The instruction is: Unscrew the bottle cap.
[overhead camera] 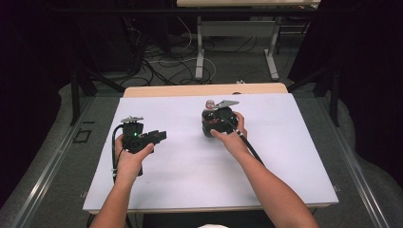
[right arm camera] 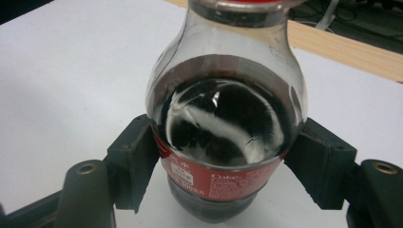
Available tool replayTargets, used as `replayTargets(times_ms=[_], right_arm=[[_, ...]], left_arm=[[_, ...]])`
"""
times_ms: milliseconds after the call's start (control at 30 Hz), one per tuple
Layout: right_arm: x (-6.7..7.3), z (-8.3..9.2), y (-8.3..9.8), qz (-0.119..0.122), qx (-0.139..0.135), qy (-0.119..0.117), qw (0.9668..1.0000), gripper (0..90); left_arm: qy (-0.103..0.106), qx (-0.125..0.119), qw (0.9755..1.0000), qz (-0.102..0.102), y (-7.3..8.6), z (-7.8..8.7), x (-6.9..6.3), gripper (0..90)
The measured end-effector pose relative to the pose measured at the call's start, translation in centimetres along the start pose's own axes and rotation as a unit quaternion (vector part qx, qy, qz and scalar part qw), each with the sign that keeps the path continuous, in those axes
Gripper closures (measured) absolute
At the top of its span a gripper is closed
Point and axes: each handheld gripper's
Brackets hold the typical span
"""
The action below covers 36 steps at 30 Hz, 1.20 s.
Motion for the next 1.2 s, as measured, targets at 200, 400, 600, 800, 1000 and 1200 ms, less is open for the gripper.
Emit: replayTargets(times_ms=[200,400,600,800,1000,1200], right_arm=[[0.3,-0.2,0.3,0.000,0.001,-0.003,1.0000,29.3],[0.8,-0.5,1.0,0.005,0.007,-0.006,0.9999,29.2],[0.8,-0.4,1.6,0.008,-0.005,-0.009,0.9999,28.6],[0.9,-0.5,1.7,0.015,-0.004,-0.010,0.9998,28.1],[0.8,-0.7,1.8,0.013,-0.002,-0.015,0.9998,26.5],[0.8,-0.9,2.0,0.005,0.000,-0.021,0.9998,19.3]], left_arm=[[0.001,0.004,1.0000,0.002,0.1,-0.1,0.1,61.1],[-0.001,0.004,1.0000,0.000,0.1,-0.3,0.0,61.1],[0.000,0.005,1.0000,0.001,0.2,-0.3,-0.1,61.1],[0.000,0.005,1.0000,0.001,0.2,-0.4,-0.2,61.1],[0.000,0.004,1.0000,0.002,0.2,-0.4,-0.2,61.1],[-0.001,0.007,1.0000,-0.002,0.2,-0.3,-0.1,61.1]])
Point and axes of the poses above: each handheld gripper's, and its own axes: z roughly backward along the jaws, y roughly out of its underside, x roughly to its left, and after that the axes turned 12 degrees about -y, right-handed
